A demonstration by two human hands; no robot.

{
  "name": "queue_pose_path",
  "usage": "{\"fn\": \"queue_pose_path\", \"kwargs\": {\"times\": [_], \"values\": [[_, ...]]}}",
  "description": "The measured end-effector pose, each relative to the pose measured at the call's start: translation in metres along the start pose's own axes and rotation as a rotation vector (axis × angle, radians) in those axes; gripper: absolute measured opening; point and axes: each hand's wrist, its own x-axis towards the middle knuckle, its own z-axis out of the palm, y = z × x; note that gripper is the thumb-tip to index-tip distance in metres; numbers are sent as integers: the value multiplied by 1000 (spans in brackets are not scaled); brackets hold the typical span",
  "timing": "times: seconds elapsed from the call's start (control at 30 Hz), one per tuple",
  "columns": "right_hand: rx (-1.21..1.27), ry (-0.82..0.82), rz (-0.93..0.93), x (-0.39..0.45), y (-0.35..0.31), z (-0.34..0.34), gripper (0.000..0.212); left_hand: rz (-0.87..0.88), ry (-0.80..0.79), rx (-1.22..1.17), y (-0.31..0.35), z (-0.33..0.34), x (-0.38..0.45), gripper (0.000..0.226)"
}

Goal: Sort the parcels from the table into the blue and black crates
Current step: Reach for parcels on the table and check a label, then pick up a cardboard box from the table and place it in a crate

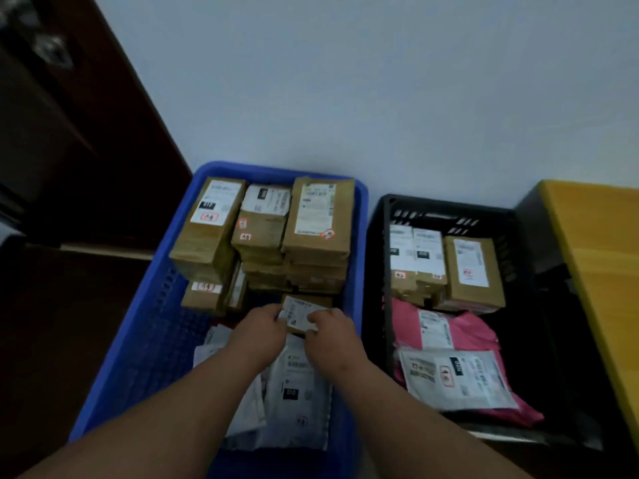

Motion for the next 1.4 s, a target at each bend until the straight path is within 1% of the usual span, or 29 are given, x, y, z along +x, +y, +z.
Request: {"fn": "queue_pose_path", "kwargs": {"times": [0.2, 0.3, 0.37, 0.5, 0.6, 0.63, 0.7, 0.8, 0.87, 0.93, 1.03, 1.13, 1.23, 1.4], "values": [[7, 143, 75, -87, 37, -46, 32, 152, -17, 5, 47, 2, -69, 48], [38, 191, 119, -133, 56, -63, 36, 223, -41, 30, 70, 9, -101, 49], [50, 224, 132, -160, 72, -78, 34, 258, -42, 65, 88, 17, -121, 49], [59, 242, 154, -203, 117, -121, 39, 338, -27, 122, 142, 46, -155, 47], [86, 320, 202, -231, 159, -155, 39, 439, 1, 207, 193, 78, -173, 33], [96, 342, 225, -241, 176, -165, 39, 463, -6, 231, 212, 91, -179, 33], [96, 375, 265, -262, 216, -188, 43, 487, -18, 263, 252, 123, -188, 35], [117, 353, 324, -298, 291, -225, 46, 502, -65, 229, 318, 182, -206, 39], [150, 327, 393, -320, 342, -248, 47, 533, -113, 235, 359, 224, -223, 45], [189, 350, 475, -339, 387, -271, 46, 561, -153, 226, 394, 261, -240, 49], [222, 394, 515, -351, 437, -301, 45, 590, -184, 193, 434, 303, -254, 51], [241, 395, 490, -350, 468, -324, 46, 577, -176, 208, 466, 327, -253, 51], [283, 371, 458, -342, 496, -338, 47, 562, -163, 219, 496, 344, -238, 50], [309, 335, 480, -321, 548, -373, 48, 573, -161, 253, 553, 383, -198, 49]]}}
